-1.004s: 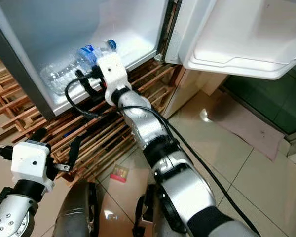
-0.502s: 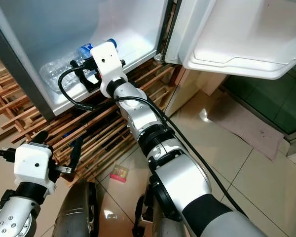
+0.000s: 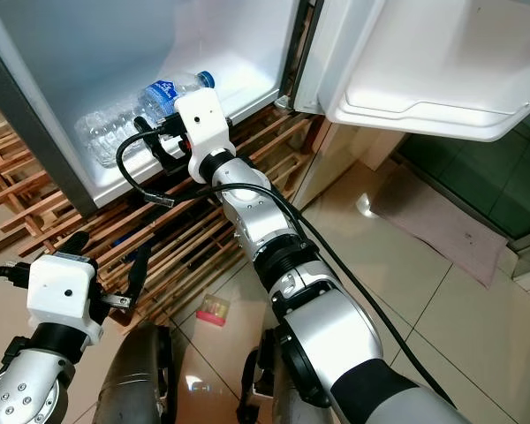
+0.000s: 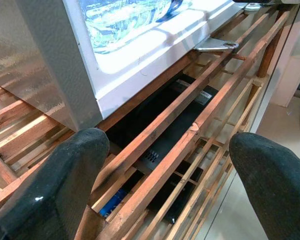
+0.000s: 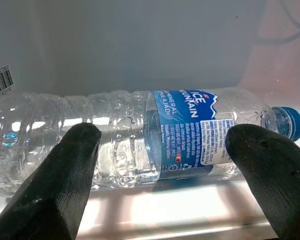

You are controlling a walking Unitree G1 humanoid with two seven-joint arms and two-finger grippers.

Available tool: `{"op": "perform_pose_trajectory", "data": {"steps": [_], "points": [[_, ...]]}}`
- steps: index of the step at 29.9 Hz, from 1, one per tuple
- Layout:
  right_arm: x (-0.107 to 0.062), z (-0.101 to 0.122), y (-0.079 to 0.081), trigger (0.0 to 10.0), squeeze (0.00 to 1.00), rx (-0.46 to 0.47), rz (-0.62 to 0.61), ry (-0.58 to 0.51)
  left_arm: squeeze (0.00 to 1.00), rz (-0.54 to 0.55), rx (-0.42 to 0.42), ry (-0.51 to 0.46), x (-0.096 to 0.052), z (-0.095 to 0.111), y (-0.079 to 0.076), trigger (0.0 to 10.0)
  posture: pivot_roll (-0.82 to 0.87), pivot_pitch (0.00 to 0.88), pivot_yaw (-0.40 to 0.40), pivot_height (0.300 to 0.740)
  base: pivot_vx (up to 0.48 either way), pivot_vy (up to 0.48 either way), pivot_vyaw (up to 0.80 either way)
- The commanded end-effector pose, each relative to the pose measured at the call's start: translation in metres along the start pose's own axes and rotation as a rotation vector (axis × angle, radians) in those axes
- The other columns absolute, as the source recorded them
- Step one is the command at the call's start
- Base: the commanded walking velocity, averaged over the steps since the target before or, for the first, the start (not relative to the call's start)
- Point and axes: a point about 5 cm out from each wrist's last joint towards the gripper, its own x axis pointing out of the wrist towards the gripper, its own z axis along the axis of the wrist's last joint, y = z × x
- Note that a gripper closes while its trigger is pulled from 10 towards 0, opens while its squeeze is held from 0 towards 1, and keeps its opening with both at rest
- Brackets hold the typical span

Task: Restocking fridge

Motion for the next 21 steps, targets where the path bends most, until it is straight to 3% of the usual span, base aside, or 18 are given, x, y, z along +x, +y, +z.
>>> {"op": "perform_pose_trajectory", "data": {"steps": [1,15,21], "points": [[0.004,-0.016,0.055,10.0,0.00,0.153,0.081,0.032,0.00,0.000,0.000,0.006,-0.004,0.000,-0.002,10.0,0.24,0.245,-0.150,0.660,0.000,0.000,0.00],[-0.003,-0.027,0.060,10.0,0.00,0.176,0.078,0.052,0.00,-0.007,-0.001,0.010,-0.002,-0.002,-0.005,10.0,0.23,0.242,-0.152,0.660,0.000,0.000,0.00],[-0.002,-0.020,0.048,10.0,0.00,0.177,0.040,0.007,0.00,-0.005,-0.005,0.004,0.001,-0.002,-0.007,10.0,0.23,0.235,-0.158,0.660,0.000,0.000,0.00]]}}
